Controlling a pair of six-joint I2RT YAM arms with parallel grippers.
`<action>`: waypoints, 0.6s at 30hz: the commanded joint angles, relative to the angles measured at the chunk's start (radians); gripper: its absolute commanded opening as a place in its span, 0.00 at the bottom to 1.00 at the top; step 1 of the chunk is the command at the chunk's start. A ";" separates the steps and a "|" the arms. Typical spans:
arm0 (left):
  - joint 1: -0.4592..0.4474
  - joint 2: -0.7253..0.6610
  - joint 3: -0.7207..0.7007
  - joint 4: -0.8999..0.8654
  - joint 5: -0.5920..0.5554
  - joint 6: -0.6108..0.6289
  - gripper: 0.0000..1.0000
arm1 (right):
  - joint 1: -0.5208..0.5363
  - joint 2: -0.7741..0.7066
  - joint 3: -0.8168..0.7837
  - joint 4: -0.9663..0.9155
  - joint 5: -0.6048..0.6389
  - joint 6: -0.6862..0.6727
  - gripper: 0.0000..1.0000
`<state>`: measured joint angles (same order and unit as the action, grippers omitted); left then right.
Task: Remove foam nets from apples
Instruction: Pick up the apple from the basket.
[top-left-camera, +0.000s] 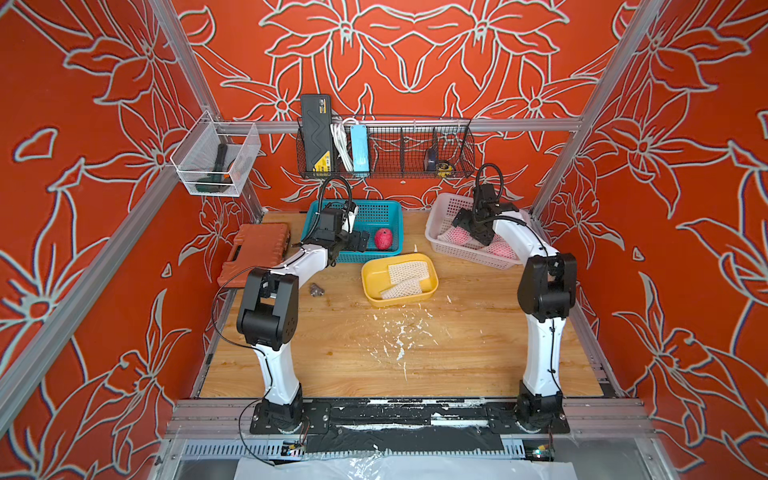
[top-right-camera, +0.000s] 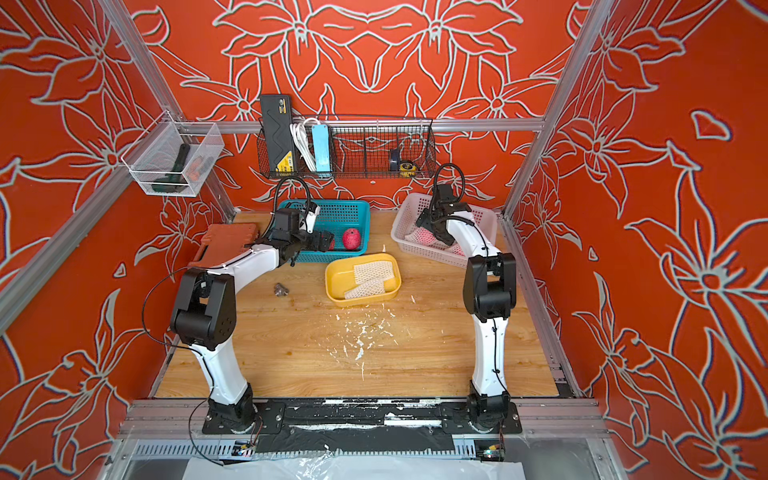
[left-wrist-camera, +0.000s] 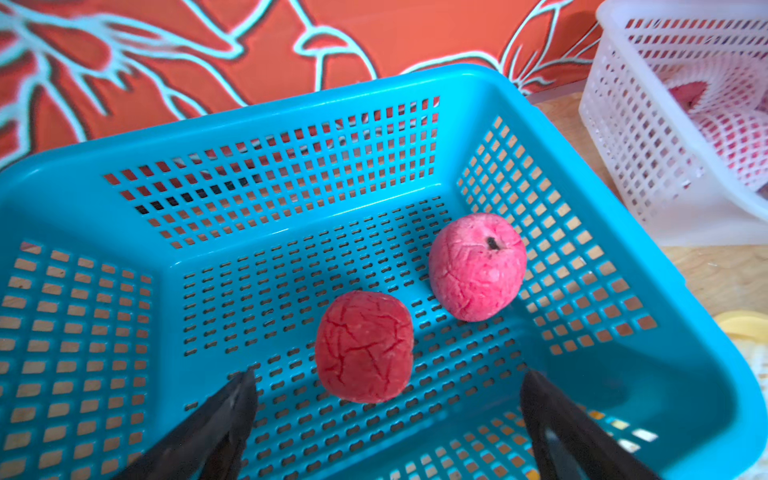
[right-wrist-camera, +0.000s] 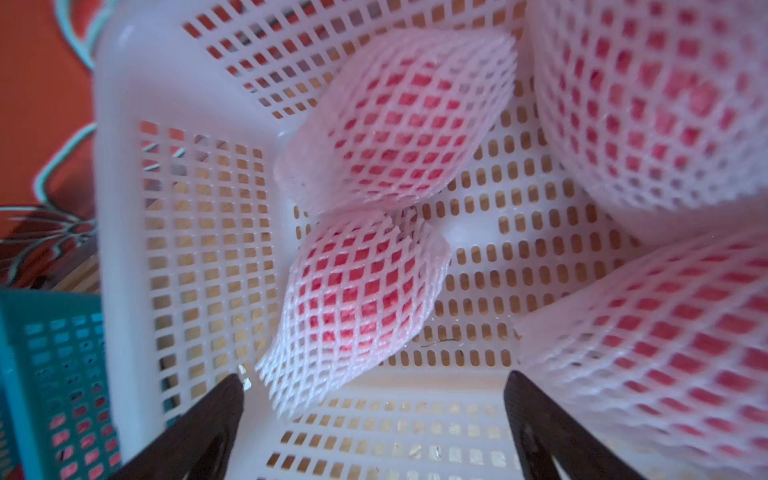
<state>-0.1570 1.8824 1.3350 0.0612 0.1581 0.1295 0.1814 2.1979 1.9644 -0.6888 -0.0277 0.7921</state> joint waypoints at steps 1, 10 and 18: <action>-0.003 -0.050 -0.015 0.029 0.032 -0.020 0.98 | 0.019 0.036 0.016 0.004 0.052 0.118 0.98; -0.004 -0.047 -0.028 0.036 0.043 -0.030 0.98 | 0.054 0.155 0.151 -0.027 0.128 0.173 0.98; -0.004 -0.030 -0.029 0.024 0.060 -0.021 0.98 | 0.062 0.290 0.339 -0.173 0.138 0.180 0.98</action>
<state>-0.1581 1.8671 1.3098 0.0792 0.1978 0.1101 0.2379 2.4390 2.2440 -0.7467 0.0711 0.9463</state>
